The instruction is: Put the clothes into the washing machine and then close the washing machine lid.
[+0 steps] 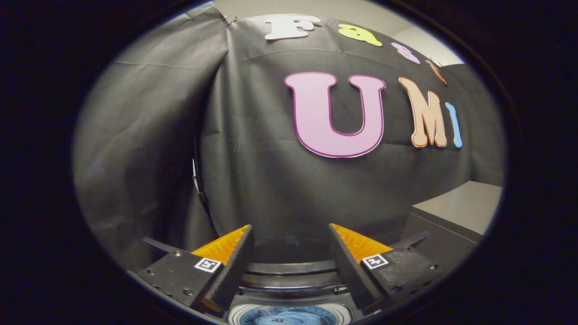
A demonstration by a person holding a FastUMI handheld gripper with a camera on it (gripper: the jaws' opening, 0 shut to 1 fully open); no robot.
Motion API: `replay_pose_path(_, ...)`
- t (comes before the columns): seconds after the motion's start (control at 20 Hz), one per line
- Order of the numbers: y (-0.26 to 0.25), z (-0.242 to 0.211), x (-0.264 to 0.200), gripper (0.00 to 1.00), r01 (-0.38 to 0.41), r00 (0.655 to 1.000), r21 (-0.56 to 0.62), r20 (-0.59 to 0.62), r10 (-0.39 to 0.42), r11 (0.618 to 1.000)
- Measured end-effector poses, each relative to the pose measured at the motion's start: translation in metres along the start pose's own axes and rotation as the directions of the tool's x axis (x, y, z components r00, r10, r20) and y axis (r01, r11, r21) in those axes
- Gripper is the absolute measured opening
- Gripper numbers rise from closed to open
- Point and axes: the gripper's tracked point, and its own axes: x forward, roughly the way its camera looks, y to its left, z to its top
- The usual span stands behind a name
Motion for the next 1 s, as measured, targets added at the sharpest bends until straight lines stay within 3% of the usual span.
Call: replay_pose_path(1.0,0.000,-0.001,-0.021,0.98,-0.014,0.994,0.004,0.111,0.013,1.000)
